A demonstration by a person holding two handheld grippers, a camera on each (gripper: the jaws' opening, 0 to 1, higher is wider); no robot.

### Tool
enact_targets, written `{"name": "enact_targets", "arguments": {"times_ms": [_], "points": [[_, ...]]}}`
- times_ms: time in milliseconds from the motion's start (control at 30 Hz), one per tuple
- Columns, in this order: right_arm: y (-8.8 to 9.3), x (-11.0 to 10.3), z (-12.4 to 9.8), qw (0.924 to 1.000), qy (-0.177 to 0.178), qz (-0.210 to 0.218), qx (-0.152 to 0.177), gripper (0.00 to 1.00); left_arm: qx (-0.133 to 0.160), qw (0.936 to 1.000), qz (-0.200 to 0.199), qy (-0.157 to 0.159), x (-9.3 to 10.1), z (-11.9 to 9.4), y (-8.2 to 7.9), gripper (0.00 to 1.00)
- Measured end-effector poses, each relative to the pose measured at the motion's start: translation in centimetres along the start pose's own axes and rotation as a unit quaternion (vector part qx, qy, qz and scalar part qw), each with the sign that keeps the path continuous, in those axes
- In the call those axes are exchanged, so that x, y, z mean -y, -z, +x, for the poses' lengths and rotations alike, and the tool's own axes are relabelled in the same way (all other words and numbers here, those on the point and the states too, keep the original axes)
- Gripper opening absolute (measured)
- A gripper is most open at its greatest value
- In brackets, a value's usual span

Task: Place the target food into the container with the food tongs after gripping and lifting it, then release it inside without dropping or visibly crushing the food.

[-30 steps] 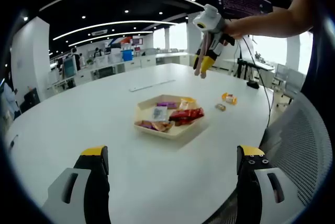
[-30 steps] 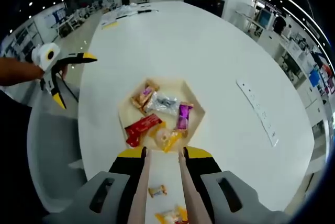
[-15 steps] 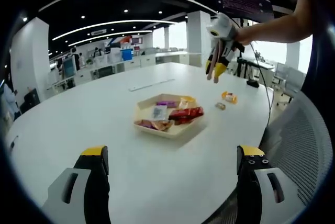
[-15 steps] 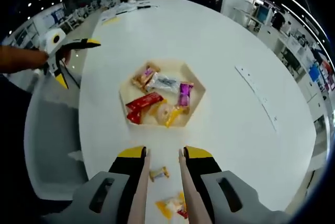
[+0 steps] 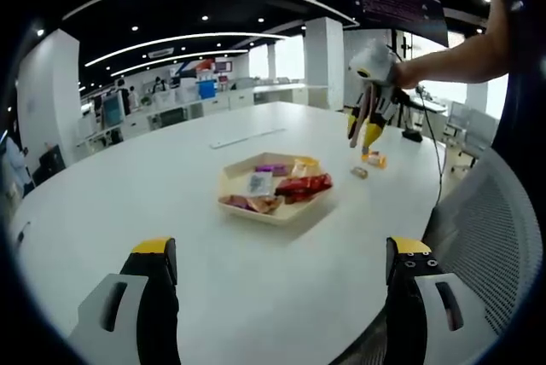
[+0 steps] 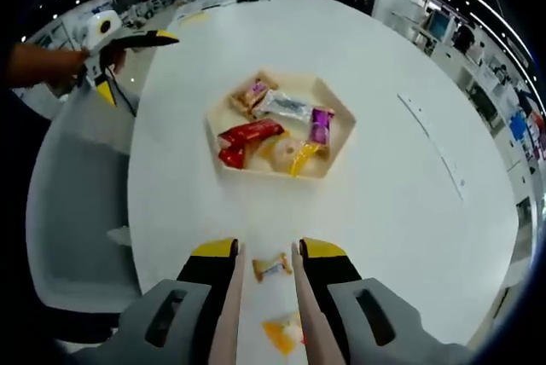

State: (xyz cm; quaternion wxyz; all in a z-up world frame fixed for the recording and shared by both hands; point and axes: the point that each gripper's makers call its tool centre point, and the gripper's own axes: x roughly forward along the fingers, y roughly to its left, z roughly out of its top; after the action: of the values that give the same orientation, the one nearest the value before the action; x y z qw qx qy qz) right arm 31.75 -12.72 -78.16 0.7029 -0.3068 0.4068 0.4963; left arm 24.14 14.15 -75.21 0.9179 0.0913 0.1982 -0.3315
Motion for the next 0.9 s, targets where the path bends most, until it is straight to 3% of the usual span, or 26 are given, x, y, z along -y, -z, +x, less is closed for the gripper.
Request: {"name": "enact_targets", "arguments": {"times_ms": [233, 333, 633, 900], "points": [[0.8, 0.1, 0.8, 0.9999, 0.000, -0.012, -0.007, 0.28, 0.000, 1.0000, -0.001, 0.000, 0.0, 0.0, 0.0, 0.99], [1.2, 0.3, 1.4, 0.9995, -0.002, -0.030, 0.005, 0.28, 0.000, 1.0000, -0.001, 0.000, 0.1, 0.0, -0.1, 0.99], [3.5, 0.0, 2.8, 0.9997, -0.020, -0.014, -0.009, 0.28, -0.001, 1.0000, 0.000, -0.002, 0.0, 0.0, 0.0, 0.99], [4.0, 0.0, 3.7, 0.9987, -0.019, -0.047, -0.013, 0.28, -0.004, 1.0000, -0.001, -0.001, 0.1, 0.0, 0.1, 0.99]]}}
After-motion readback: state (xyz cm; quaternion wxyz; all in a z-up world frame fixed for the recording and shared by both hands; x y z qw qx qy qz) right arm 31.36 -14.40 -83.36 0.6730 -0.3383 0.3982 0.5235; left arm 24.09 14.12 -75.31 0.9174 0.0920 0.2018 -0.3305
